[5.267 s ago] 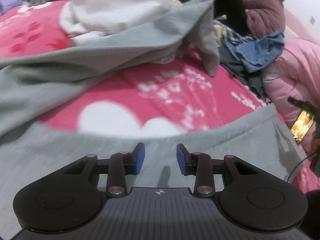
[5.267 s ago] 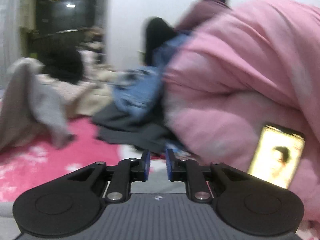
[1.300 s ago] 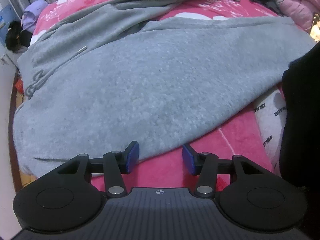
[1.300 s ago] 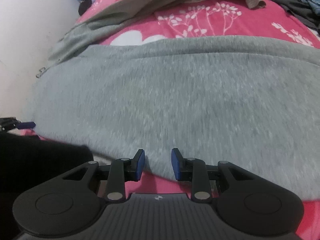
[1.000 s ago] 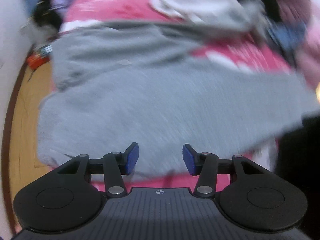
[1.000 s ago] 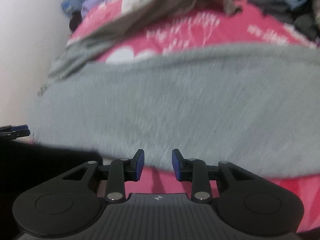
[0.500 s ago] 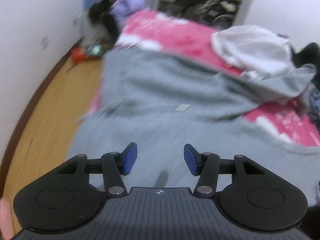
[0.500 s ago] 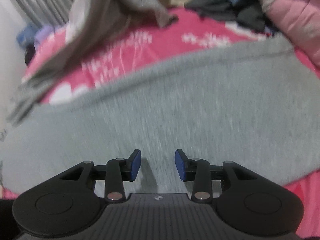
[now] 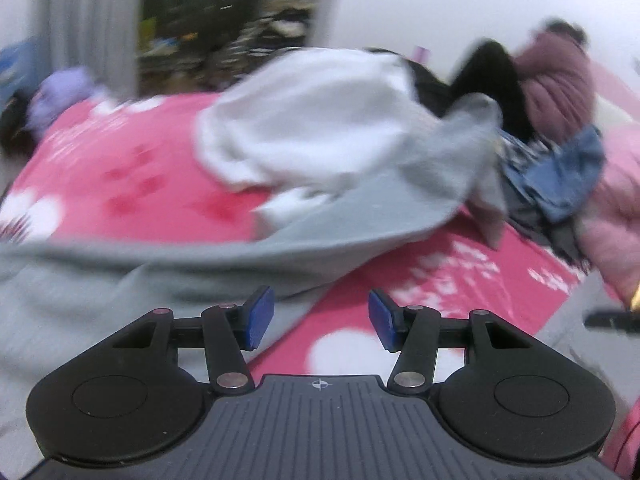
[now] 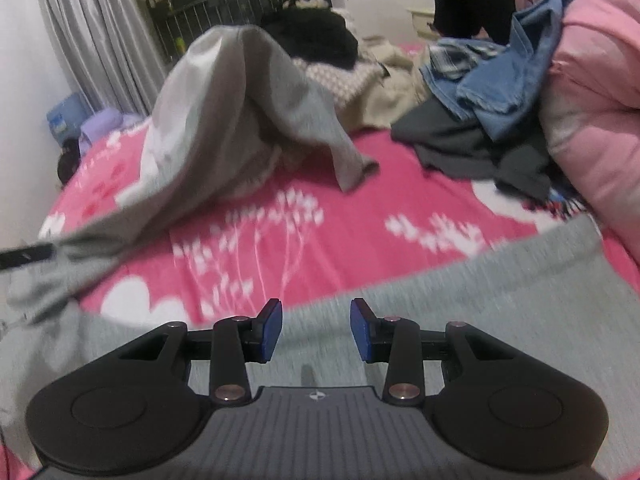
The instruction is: Fold clothes
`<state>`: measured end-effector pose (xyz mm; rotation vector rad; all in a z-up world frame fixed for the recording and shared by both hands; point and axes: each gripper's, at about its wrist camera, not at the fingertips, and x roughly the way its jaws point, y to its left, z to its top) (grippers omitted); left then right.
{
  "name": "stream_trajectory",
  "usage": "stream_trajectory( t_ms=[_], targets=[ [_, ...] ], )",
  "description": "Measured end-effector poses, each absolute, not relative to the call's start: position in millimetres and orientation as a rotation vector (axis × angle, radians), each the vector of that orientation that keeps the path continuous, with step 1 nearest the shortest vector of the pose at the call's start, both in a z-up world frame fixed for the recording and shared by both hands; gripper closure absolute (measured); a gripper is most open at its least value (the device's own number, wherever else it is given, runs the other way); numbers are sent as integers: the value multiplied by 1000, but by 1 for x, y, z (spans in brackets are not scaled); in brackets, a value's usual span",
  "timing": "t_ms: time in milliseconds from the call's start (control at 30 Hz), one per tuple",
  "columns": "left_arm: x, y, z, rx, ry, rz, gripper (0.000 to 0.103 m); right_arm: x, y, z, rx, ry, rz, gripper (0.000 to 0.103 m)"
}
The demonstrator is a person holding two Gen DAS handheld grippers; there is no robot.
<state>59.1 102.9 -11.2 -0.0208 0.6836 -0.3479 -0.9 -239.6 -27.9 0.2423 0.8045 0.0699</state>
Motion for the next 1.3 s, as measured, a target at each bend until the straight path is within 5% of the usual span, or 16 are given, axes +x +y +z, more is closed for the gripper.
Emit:
stream_trajectory(
  t_ms=[600, 733, 800, 933, 1300],
  targets=[
    [108, -13, -35, 291, 514, -445, 42, 177, -225, -79, -24, 775, 98, 55],
    [118, -19, -35, 301, 499, -430, 61, 197, -226, -90, -30, 744, 65, 60],
    [123, -20, -34, 301, 498, -432, 69, 201, -229, -93, -29, 722, 48, 83],
    [128, -18, -30, 274, 497, -422, 97, 195, -244, -83, 11, 657, 10, 93],
    [129, 27, 26, 56, 462, -388, 101, 153, -294, 11, 52, 435, -61, 95]
  ],
)
